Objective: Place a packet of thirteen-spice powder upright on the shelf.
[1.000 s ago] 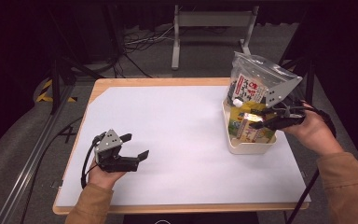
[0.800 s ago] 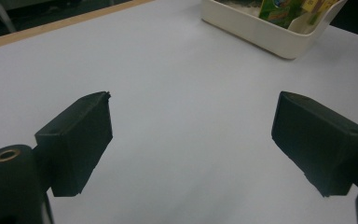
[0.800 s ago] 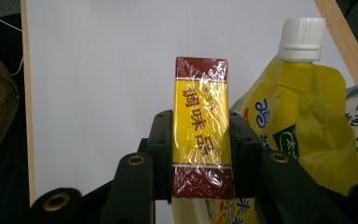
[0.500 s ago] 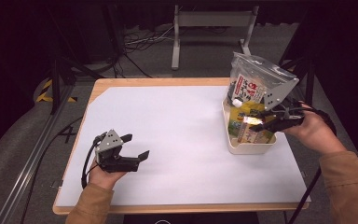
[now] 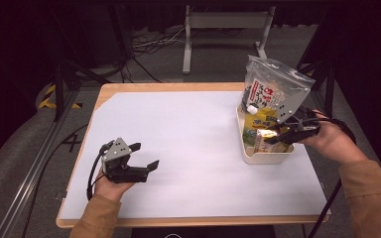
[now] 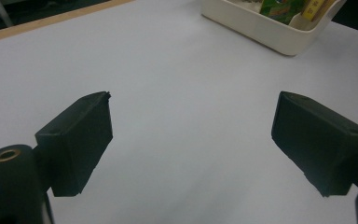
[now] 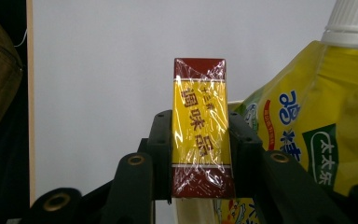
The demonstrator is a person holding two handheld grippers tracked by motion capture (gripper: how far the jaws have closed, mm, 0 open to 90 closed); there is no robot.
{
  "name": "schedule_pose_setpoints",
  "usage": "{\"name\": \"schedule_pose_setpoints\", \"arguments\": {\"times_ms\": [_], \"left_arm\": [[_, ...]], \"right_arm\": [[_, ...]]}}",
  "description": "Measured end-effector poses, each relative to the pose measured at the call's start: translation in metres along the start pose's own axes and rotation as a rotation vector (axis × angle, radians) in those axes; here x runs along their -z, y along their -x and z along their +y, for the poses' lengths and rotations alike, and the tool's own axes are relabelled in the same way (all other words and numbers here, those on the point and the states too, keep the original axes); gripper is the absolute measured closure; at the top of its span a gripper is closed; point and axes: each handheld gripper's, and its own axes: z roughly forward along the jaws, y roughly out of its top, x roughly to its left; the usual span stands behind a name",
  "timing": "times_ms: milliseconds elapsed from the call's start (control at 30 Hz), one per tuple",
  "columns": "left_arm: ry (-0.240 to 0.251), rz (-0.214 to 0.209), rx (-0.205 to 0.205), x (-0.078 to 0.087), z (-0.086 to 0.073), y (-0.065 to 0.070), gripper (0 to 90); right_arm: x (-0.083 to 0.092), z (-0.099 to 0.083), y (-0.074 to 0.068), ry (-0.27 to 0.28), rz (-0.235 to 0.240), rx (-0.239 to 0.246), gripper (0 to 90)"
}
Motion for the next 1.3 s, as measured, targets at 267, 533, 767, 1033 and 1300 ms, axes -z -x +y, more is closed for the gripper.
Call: {"name": "schedule_pose_setpoints", "arguments": {"times_ms": [267, 533, 767, 1033, 1300], "left_arm": [[-0.003, 0.005, 0.004, 0.000, 0.000, -0.001, 12.9], [-0.007, 0.002, 0.013, -0.001, -0.001, -0.002, 12.9], [-0.012, -0.001, 0.021, -0.001, -0.001, -0.001, 12.9], [-0.020, -0.004, 0.012, -0.002, -0.001, -0.001, 12.9], [-0.021, -0.005, 0.018, -0.003, -0.001, 0.000, 12.9]], "right_arm": [[-0.010, -0.002, -0.001, -0.031, -0.005, -0.003, 67.8], [-0.017, -0.004, -0.003, -0.049, -0.018, -0.011, 67.5], [-0.023, -0.004, -0.006, -0.093, -0.029, -0.015, 66.6], [-0.034, -0.009, -0.007, -0.146, -0.032, -0.035, 64.2], [-0.043, -0.018, -0.009, -0.175, -0.054, -0.055, 54.9]]}}
